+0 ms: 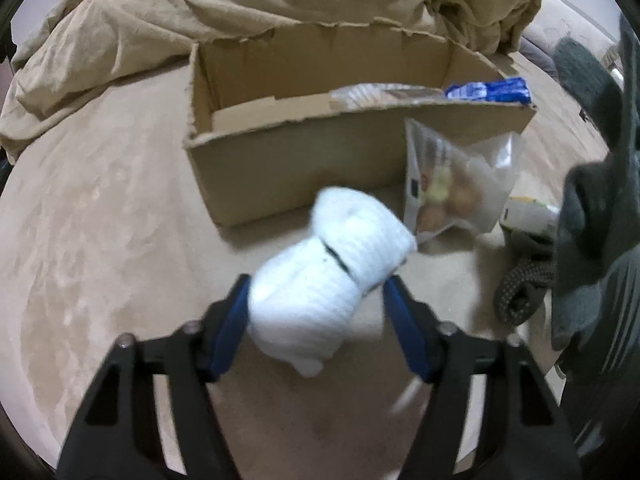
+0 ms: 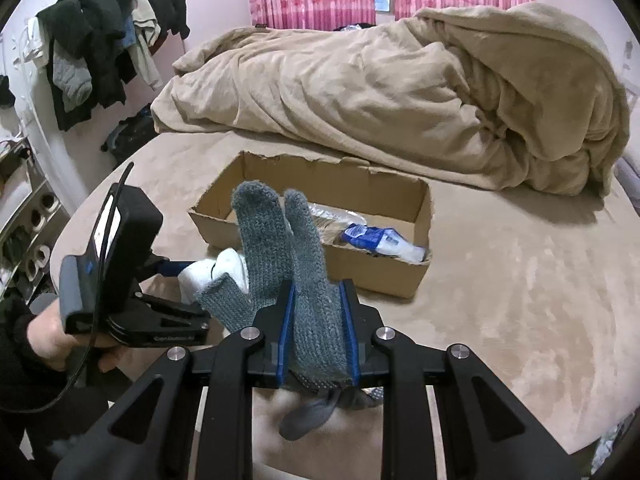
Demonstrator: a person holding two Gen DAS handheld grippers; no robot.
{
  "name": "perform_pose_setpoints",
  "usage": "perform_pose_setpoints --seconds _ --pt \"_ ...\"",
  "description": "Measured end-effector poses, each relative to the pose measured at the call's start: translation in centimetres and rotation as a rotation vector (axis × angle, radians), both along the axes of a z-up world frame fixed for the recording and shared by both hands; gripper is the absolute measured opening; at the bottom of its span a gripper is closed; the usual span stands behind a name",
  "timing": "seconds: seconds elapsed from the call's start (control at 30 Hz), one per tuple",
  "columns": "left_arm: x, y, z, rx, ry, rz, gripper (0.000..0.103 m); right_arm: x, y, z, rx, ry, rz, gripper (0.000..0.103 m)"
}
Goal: Organize objects
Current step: 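Grasp the white socks with the left tool while the right tool grasps the gray glove, then carry the socks and glove over the box and release both into it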
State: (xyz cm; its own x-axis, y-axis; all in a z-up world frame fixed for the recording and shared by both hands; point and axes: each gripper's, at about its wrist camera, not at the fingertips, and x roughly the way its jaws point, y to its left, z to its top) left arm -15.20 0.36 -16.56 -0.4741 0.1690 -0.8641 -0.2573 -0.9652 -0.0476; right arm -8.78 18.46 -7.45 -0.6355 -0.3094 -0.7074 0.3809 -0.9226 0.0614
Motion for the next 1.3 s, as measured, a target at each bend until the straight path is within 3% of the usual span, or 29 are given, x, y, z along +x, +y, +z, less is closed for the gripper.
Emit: perform_pose_setpoints --seconds 0.07,0.17,0.6,0.77,1.03,1.3 --pt "0.1 -0.5 0.3 0.037 -0.002 0.022 0.047 0.4 0.3 0.3 0.004 0.009 -0.003 0.023" --pt "0.9 -0.8 1.1 0.053 0.01 0.045 0.044 0.9 0.8 0.8 -0.002 0.012 -0.013 0.023" --pt "9.3 -2.4 8.5 0.174 0.104 0.153 0.044 3.2 3.4 3.4 -0.007 0.056 -0.054 0.023" --pt "11.0 -2.6 12.3 0.213 0.182 0.172 0.044 3.5 5.2 5.5 -0.003 0.091 -0.091 0.023" --pt "8.5 -2.0 17.1 0.244 0.31 0.15 0.044 1.9 6.3 8.2 -0.018 0.161 -0.09 0.023" --pt "3.1 -0.8 17.3 0.197 0.37 0.121 0.044 -2.7 4.6 8.8 -0.047 0.205 -0.057 0.023"
